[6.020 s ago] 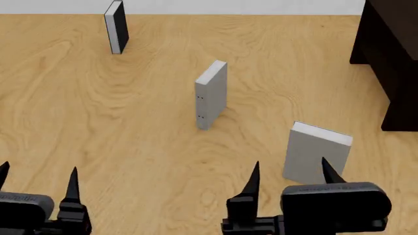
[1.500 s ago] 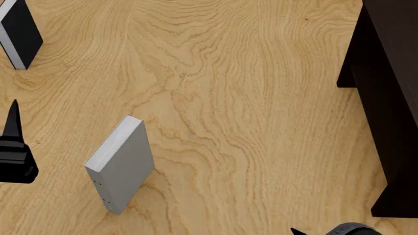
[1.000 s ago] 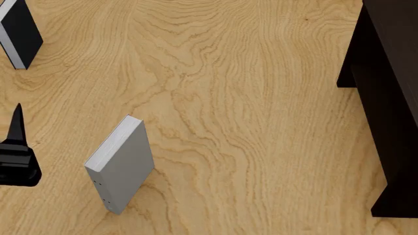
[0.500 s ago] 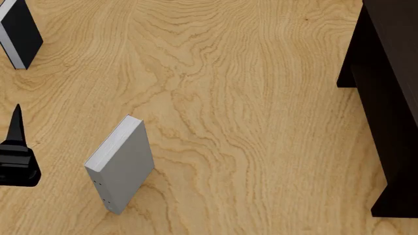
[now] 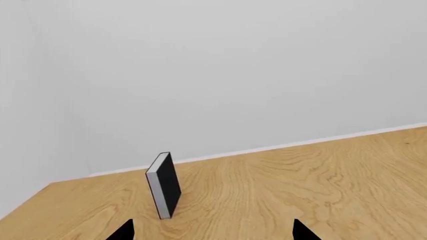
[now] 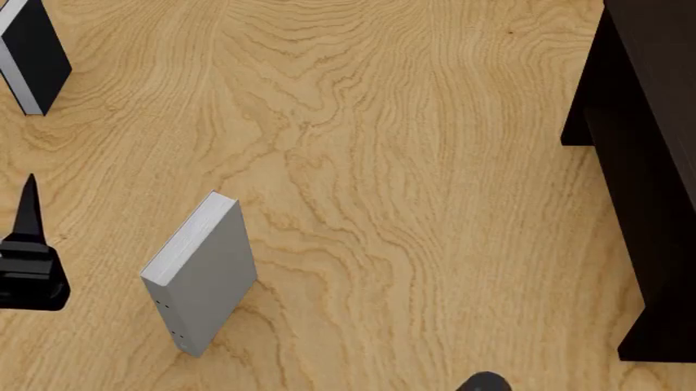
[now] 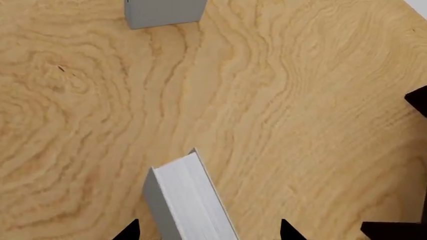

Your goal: Pick up the book on the right and place it on the cabinet shelf.

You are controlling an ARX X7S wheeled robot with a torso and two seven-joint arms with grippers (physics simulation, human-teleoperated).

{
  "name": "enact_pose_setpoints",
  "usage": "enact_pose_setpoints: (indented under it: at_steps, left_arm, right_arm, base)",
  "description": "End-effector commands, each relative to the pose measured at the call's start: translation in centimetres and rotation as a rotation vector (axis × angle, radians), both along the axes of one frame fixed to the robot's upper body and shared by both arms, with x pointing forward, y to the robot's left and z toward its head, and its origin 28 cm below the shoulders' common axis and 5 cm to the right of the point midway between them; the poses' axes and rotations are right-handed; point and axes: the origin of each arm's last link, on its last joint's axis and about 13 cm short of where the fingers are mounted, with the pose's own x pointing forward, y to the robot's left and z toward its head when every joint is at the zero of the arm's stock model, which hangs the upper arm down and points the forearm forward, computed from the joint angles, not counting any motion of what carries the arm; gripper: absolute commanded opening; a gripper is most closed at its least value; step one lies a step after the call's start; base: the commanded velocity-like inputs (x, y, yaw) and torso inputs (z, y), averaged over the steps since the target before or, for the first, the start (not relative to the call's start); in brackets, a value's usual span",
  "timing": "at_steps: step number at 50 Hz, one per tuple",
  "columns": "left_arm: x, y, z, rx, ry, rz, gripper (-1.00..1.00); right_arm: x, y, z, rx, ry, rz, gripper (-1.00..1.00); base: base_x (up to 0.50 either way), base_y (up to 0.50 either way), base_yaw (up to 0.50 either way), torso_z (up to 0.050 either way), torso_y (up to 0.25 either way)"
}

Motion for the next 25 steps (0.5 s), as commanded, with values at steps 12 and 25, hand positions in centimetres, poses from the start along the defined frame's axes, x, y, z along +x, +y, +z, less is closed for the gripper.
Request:
enact_pose_setpoints:
  at_steps: [12,25]
  left_arm:
    - [0.0,0.1,0.2,-0.002,-0.016,0.004,1.0]
    - [0.0,0.0,0.4,-0.001,-0.023,0.003,1.0]
  right_arm:
    - [2.1,-0.4,-1.9,0.011,0.09,-0.017,1.0]
    - [3.0,-0.4,-3.2,0.015,0.144,-0.016,1.0]
  base:
    - [0.0,0.0,0.0,0.0,0.0]
    - [0.0,0.0,0.0,0.0,0.0]
